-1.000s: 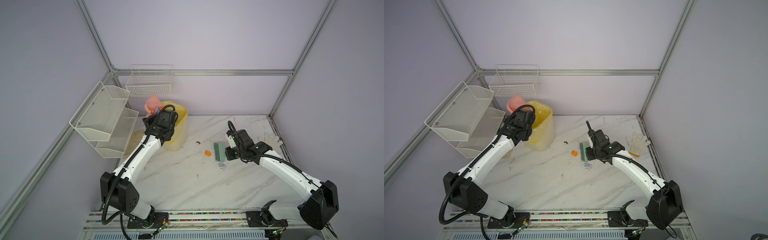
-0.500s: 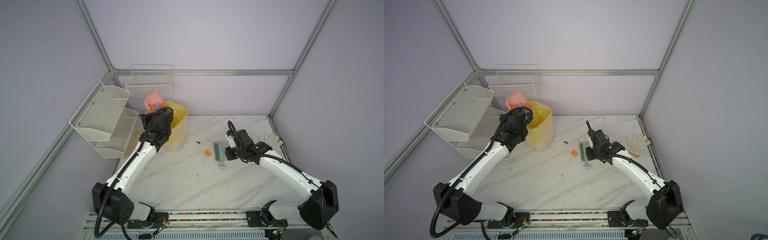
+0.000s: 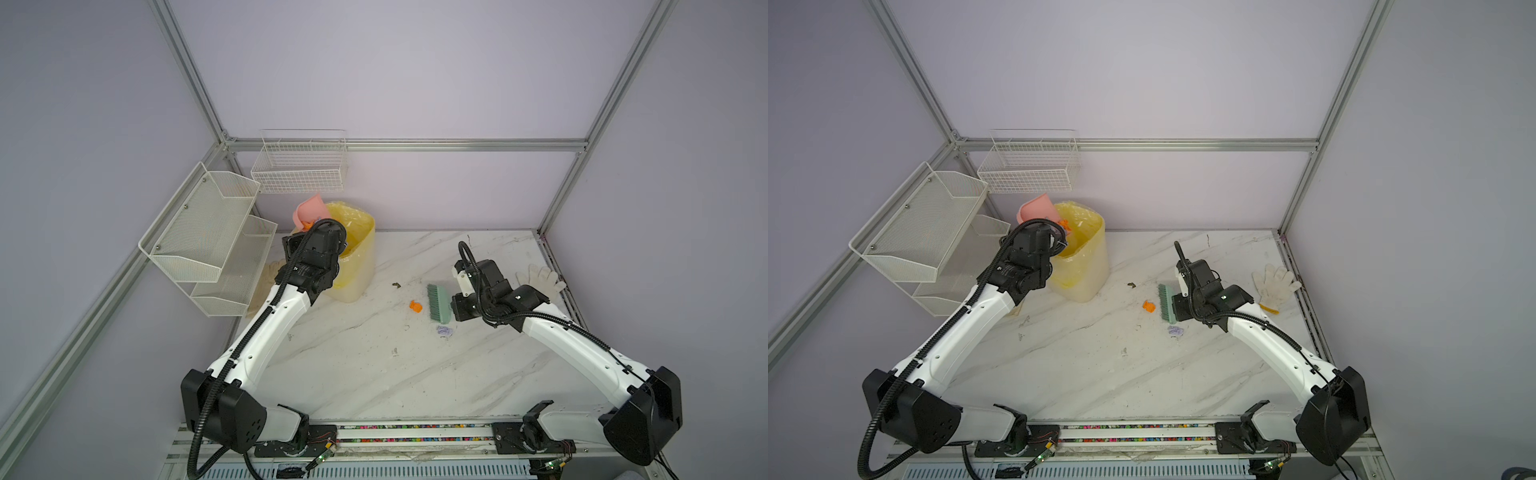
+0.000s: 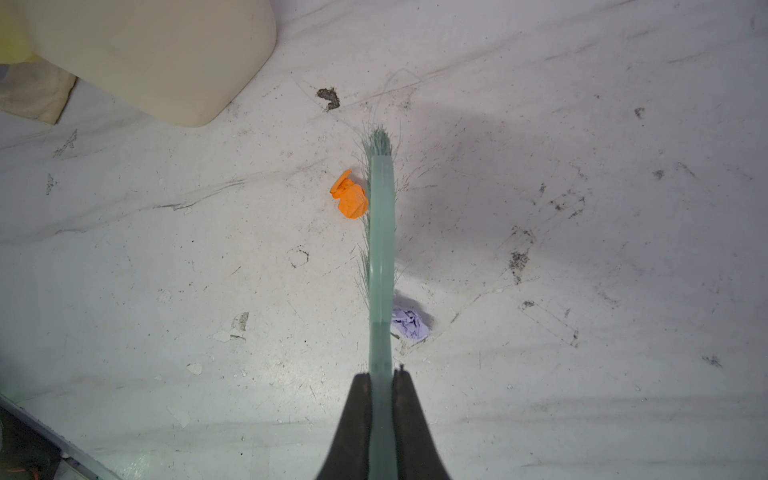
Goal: Sweep away the paper scraps from the table
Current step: 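Tip the pink dustpan into the yellow bin with the left gripper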
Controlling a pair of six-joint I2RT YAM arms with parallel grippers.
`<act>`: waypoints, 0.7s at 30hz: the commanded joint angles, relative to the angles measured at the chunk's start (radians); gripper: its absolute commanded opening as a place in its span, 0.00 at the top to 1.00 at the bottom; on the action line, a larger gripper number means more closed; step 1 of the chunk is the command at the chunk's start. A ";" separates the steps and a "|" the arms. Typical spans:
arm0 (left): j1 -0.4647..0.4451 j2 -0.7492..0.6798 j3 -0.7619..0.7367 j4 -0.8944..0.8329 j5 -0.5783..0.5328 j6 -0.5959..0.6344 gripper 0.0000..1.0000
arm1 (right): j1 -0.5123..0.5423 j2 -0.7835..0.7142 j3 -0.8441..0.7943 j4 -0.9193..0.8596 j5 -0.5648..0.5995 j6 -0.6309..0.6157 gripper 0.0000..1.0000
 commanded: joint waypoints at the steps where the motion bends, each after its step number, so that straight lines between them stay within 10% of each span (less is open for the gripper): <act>1: -0.004 -0.009 0.031 -0.099 0.026 -0.028 1.00 | -0.003 -0.011 -0.014 0.035 -0.004 -0.003 1.00; 21: -0.014 0.018 0.173 -0.164 0.042 -0.050 0.98 | -0.003 -0.005 -0.028 0.066 -0.020 0.007 1.00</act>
